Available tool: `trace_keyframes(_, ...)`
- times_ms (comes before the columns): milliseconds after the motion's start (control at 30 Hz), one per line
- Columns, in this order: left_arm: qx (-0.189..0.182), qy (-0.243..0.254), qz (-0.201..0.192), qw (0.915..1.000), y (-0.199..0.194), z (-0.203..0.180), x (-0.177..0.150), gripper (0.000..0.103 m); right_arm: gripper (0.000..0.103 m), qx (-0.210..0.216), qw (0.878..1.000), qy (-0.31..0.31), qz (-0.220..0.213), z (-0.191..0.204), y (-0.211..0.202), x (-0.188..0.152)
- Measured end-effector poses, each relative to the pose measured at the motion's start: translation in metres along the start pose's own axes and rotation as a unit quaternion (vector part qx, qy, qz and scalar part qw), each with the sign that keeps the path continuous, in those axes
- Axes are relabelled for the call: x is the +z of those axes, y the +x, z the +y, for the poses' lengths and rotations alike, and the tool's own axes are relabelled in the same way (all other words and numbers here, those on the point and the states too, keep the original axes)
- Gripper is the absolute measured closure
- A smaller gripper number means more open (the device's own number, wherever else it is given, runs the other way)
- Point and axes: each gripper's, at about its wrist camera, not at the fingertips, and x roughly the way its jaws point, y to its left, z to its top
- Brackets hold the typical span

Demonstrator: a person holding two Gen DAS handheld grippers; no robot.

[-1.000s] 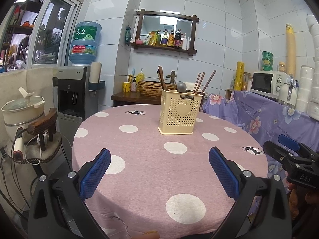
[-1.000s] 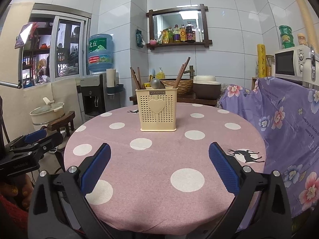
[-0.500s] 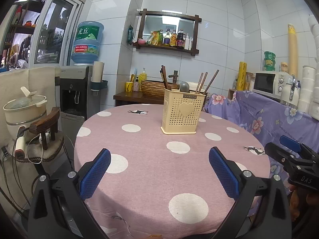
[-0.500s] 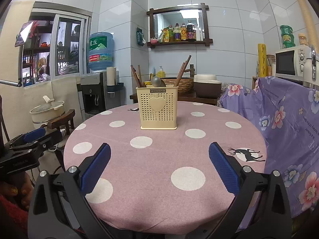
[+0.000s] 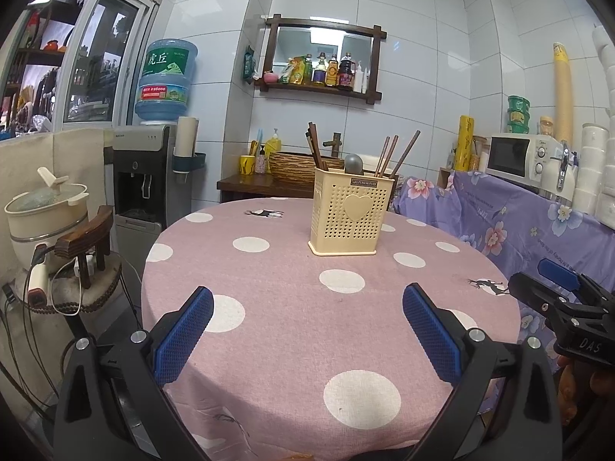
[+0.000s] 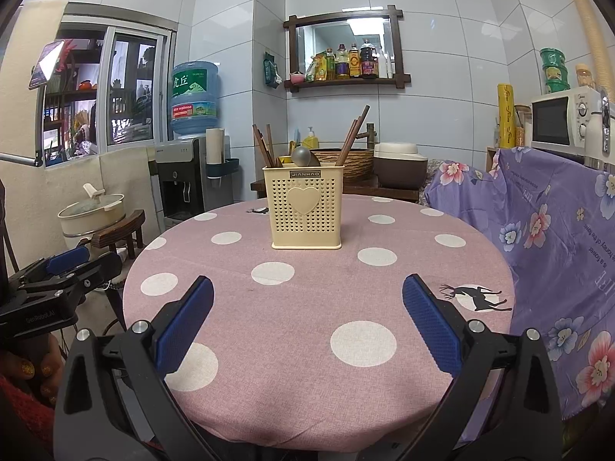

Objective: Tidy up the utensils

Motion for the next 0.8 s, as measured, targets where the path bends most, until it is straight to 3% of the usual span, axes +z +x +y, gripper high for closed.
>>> trace_keyframes(800, 0.006, 0.004, 0.008, 0.9999, 0.0022, 0.0073, -0.0006, 0.005, 0.006, 0.001, 1.000, 0.000, 0.004, 0.0017, 0.0012, -0.0029)
